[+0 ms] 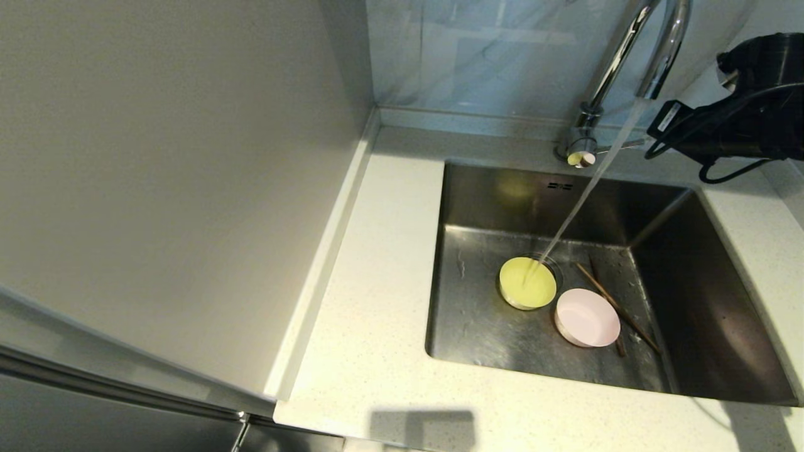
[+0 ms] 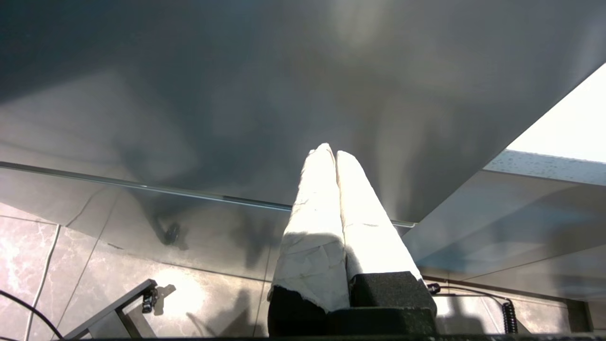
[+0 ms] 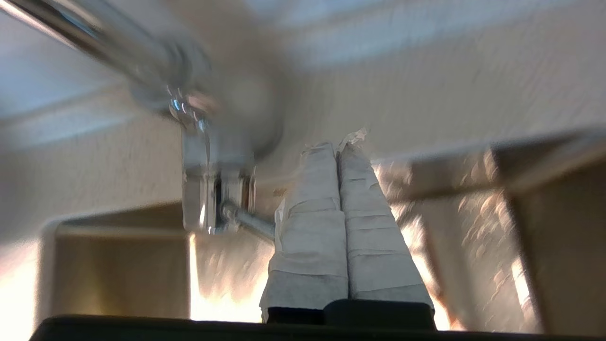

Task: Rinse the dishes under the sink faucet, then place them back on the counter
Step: Turn on the faucet, then wait for the water to rinse the bowl

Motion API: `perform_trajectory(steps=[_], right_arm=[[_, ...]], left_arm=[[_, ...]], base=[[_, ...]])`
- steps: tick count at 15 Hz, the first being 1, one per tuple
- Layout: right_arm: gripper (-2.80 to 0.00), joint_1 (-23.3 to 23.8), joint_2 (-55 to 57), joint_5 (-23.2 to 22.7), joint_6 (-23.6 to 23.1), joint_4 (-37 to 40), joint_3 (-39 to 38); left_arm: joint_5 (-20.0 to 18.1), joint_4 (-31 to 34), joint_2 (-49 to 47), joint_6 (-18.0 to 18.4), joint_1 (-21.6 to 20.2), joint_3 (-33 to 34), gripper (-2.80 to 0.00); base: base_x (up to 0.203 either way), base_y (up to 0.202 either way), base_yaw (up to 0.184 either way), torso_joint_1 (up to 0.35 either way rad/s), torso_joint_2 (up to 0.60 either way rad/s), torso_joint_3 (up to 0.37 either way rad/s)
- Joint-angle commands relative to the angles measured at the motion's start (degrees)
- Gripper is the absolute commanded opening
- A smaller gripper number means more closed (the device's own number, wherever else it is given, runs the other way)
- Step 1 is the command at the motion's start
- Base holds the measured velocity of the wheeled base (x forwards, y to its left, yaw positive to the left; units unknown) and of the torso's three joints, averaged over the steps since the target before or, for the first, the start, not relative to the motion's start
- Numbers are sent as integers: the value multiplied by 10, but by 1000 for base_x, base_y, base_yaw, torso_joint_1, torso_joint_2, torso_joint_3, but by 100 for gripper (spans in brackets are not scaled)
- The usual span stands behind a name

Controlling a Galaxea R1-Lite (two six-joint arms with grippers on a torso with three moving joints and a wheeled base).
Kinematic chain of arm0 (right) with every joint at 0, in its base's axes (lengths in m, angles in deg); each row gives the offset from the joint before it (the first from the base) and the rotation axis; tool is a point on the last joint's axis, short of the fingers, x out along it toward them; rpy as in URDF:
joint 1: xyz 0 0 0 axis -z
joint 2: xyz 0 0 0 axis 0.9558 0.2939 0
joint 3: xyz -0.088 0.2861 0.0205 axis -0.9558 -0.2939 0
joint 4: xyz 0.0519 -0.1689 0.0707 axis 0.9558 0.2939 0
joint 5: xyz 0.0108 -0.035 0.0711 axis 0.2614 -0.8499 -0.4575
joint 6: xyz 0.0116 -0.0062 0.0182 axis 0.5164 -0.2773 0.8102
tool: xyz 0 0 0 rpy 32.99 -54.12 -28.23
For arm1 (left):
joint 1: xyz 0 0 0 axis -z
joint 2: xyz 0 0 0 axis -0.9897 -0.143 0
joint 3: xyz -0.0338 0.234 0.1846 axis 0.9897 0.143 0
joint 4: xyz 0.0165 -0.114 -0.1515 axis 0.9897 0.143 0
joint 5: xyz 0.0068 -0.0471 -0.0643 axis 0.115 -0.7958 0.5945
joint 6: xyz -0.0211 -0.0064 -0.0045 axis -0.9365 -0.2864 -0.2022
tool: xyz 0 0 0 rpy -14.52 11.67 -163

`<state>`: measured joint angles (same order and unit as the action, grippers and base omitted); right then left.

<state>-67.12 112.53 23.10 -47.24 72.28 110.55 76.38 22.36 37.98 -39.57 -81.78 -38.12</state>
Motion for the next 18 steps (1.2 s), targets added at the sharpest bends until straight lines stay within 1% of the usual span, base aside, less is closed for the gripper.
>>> perform_trajectory(steps=[1, 4, 5, 7, 8, 10, 12, 13, 15, 16, 17, 18], right_arm=[[-280, 4, -4, 9, -20, -27, -1], [-280, 12, -13, 27, -68, -53, -1], [-280, 18, -16, 40, -90, -61, -3], [-280, 38, -27, 72, -153, -85, -16], [-280, 52, -36, 81, -191, -100, -33], [-280, 89, -60, 86, -269, -126, -91], [-280, 136, -100, 87, -351, -144, -175], [-280, 152, -122, 86, -375, -147, -214], [-280, 171, -171, 86, -398, -149, -303], [-280, 174, -195, 85, -392, -150, -349], [-280, 173, -225, 79, -365, -151, -388], [-280, 167, -260, 59, -319, -151, -420]], left_arm=[[0, 0, 2, 0, 0, 0, -280], [0, 0, 2, 0, 0, 0, -280], [0, 0, 2, 0, 0, 0, -280], [0, 0, 2, 0, 0, 0, -280], [0, 0, 2, 0, 0, 0, -280], [0, 0, 2, 0, 0, 0, -280], [0, 0, 2, 0, 0, 0, -280], [0, 0, 2, 0, 0, 0, -280], [0, 0, 2, 0, 0, 0, -280], [0, 0, 2, 0, 0, 0, -280], [0, 0, 2, 0, 0, 0, -280], [0, 0, 2, 0, 0, 0, -280]], base=[[0, 0, 0, 0, 0, 0], [0, 0, 0, 0, 0, 0], [0, 0, 0, 0, 0, 0], [0, 0, 0, 0, 0, 0], [0, 0, 0, 0, 0, 0], [0, 0, 0, 0, 0, 0], [0, 0, 0, 0, 0, 0], [0, 0, 0, 0, 0, 0], [0, 0, 0, 0, 0, 0], [0, 0, 0, 0, 0, 0], [0, 0, 0, 0, 0, 0], [0, 0, 0, 0, 0, 0]])
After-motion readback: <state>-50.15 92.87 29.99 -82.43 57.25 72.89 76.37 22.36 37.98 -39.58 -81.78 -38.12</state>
